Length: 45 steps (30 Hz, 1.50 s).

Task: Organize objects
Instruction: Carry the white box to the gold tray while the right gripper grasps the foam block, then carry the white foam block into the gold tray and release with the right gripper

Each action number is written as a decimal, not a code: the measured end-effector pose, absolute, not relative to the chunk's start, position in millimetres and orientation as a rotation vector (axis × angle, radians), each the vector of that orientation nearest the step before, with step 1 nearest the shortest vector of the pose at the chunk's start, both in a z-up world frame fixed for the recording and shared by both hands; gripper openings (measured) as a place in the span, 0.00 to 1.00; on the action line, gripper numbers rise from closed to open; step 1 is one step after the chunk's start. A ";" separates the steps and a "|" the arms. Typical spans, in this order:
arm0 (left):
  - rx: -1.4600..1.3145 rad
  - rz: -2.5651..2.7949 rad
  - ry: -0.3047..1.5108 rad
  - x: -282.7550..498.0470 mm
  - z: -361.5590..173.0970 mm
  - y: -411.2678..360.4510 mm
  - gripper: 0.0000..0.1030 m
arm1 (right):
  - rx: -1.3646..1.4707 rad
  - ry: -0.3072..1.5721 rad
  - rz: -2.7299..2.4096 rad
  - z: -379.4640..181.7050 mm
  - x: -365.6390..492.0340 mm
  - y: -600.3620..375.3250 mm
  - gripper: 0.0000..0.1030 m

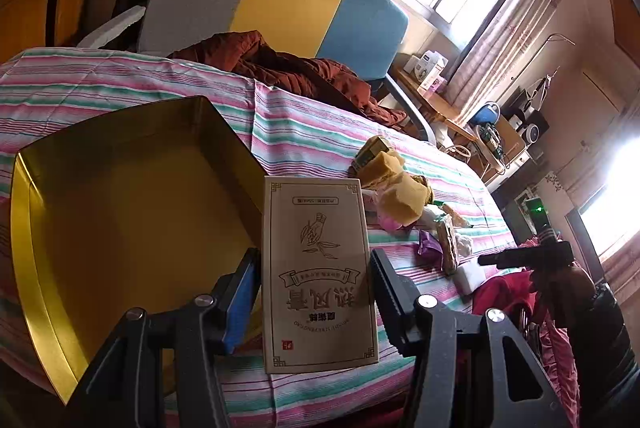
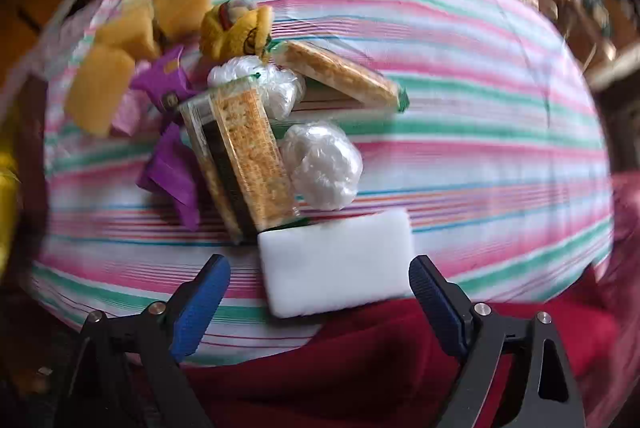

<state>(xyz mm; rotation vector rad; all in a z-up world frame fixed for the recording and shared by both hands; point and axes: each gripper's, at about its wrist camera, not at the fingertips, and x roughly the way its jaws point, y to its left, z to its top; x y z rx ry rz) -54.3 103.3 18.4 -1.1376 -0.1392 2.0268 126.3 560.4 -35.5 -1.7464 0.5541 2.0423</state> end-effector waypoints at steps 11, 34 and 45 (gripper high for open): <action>-1.136 2.005 -0.197 -64.4 14.6 87.1 0.53 | -1.543 1.154 1.776 -66.9 155.5 589.9 1.00; -1.135 1.989 -0.217 -69.7 6.1 76.4 0.51 | -1.362 0.966 1.661 -62.5 180.6 605.8 0.74; -1.165 2.051 -0.188 -73.9 -1.3 64.9 0.51 | -1.171 0.899 2.013 28.8 199.2 538.2 0.69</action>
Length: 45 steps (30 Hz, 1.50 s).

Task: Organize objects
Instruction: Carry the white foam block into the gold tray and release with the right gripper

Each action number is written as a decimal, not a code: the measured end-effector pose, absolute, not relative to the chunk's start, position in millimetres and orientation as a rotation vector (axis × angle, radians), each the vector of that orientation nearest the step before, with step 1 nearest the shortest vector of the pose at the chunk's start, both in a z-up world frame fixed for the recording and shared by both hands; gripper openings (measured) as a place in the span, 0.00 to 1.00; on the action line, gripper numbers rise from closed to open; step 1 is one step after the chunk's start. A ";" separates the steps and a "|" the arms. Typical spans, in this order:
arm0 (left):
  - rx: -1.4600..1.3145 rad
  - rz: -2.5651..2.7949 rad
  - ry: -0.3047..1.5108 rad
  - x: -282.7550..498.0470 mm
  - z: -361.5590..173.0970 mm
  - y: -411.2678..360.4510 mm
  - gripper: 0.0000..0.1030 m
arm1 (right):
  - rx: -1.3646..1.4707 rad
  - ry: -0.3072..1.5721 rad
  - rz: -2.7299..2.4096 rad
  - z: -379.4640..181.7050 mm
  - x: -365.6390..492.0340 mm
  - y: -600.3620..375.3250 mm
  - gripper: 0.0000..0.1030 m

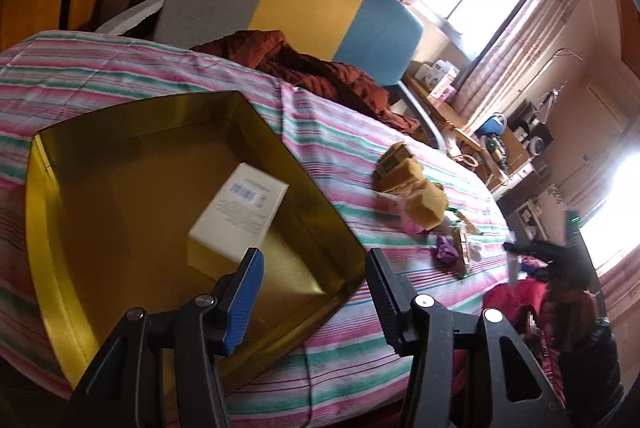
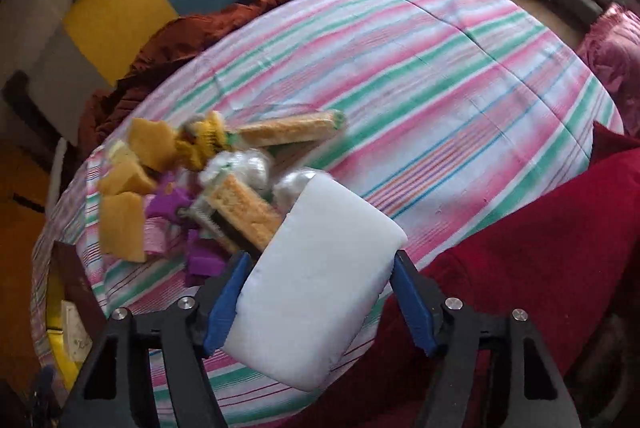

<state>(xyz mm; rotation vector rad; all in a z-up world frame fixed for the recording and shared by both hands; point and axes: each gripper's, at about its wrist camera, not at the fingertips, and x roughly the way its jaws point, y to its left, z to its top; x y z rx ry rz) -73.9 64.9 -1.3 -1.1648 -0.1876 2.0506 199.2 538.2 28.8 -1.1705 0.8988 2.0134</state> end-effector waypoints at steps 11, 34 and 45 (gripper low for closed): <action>-1.235 2.268 -0.183 -71.9 -6.7 10.9 0.52 | -1.338 0.464 2.757 28.8 -9.7 317.8 0.72; -1.320 2.468 -0.236 -74.6 -19.6 -41.6 0.57 | -1.572 0.197 2.980 -37.9 -133.9 141.6 1.00; -1.266 2.584 -0.204 -62.1 -9.5 -40.6 0.63 | -1.199 -0.151 2.941 -2.7 -78.8 143.0 1.00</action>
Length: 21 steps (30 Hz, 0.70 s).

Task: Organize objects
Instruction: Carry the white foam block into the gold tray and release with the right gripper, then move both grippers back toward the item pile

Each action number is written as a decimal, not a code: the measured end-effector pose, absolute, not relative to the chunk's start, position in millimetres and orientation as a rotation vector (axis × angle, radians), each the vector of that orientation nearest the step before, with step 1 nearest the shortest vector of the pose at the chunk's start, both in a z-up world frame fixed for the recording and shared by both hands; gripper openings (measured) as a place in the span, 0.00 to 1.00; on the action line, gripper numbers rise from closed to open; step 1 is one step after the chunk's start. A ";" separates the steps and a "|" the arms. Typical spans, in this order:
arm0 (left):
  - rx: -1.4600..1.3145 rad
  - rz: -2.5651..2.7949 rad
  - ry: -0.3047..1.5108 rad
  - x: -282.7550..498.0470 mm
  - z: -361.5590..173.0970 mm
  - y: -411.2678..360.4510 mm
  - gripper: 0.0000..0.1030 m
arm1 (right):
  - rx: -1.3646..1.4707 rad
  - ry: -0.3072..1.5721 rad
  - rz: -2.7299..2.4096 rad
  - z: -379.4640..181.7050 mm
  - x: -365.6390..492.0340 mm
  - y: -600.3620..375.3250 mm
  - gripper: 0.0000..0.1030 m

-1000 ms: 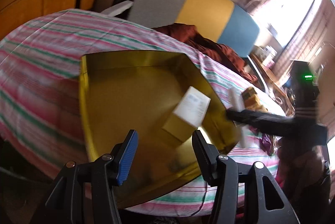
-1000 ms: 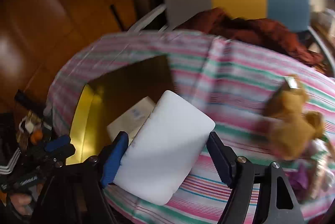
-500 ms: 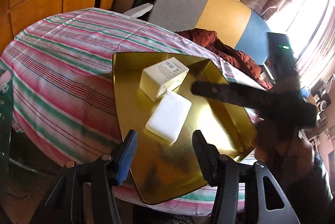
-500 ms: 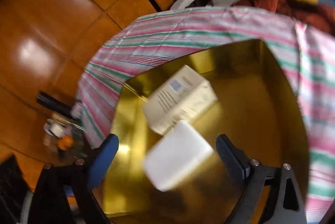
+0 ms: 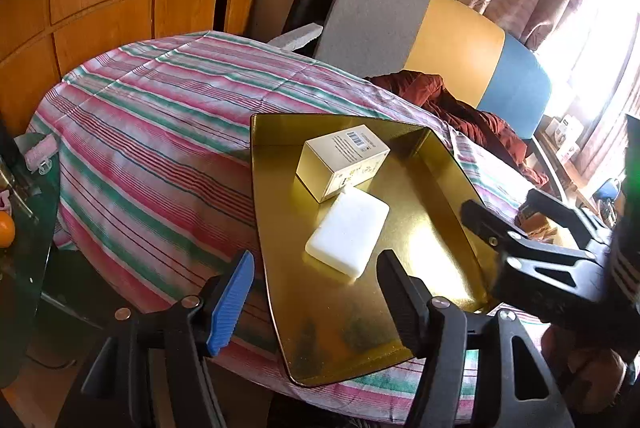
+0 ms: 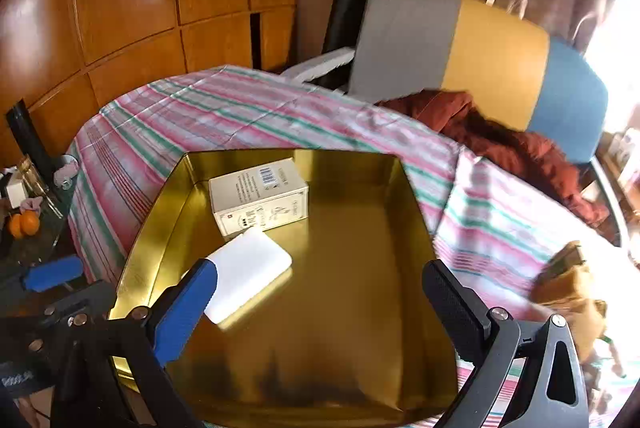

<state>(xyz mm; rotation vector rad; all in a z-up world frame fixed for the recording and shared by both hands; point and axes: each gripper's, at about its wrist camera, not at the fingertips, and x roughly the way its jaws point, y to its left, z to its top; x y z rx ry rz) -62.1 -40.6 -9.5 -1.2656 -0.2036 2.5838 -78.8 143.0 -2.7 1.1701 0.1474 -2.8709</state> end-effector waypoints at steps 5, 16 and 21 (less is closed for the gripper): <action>-1.257 2.583 -0.198 -55.3 -6.5 -34.4 0.63 | 1.109 0.229 -2.931 9.0 -55.3 141.4 1.00; -1.238 2.565 -0.165 -46.2 -0.9 -21.8 0.63 | 1.022 0.198 -2.979 32.3 -25.6 150.6 1.00; -1.238 2.553 -0.143 -43.3 -1.0 -15.0 0.63 | 1.009 0.188 -2.998 36.7 -19.6 156.7 1.00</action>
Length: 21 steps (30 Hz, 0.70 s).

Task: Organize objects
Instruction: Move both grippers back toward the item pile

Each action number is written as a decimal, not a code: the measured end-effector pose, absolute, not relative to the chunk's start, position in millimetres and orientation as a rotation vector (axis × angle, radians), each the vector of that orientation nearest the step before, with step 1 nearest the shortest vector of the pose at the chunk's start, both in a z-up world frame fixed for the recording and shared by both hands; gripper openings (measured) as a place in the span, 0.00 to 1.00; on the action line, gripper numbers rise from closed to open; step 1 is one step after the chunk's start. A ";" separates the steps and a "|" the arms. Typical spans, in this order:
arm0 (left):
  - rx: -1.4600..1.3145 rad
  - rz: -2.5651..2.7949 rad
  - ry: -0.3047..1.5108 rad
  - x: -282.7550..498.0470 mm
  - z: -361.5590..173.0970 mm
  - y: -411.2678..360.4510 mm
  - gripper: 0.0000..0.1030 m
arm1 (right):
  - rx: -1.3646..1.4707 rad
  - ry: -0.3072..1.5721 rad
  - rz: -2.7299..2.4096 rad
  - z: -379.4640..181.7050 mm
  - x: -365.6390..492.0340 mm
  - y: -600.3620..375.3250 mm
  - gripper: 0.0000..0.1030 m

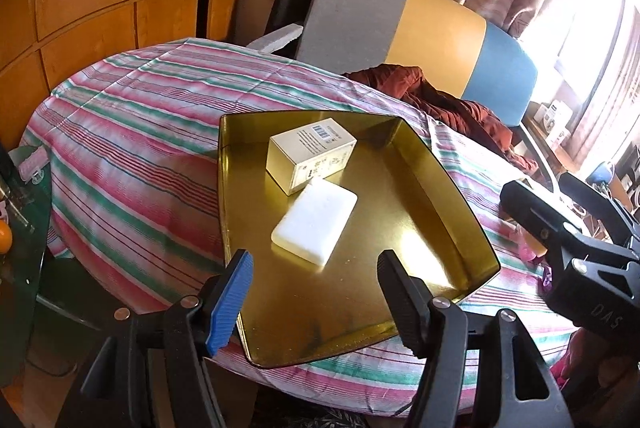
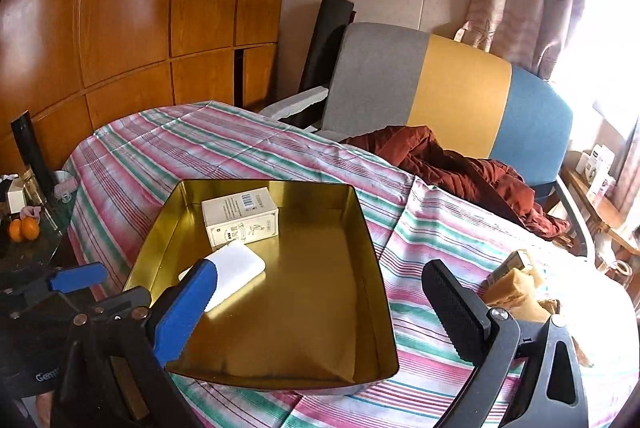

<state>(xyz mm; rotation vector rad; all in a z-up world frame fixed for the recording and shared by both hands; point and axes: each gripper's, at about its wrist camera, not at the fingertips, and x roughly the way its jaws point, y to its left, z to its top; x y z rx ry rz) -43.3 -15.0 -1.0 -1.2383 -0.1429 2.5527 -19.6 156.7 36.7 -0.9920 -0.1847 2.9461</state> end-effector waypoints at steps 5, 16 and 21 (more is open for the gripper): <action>-1.241 2.539 -0.119 -41.5 -1.7 -6.0 0.63 | -0.987 -0.166 2.937 37.6 -15.6 164.9 1.00; -1.196 2.430 0.045 -34.4 0.8 43.2 0.63 | -1.026 -0.090 2.861 19.9 -7.5 207.5 1.00; -1.185 2.338 0.115 -34.1 1.0 80.3 0.63 | -1.063 -0.040 2.768 6.2 -1.1 250.8 1.00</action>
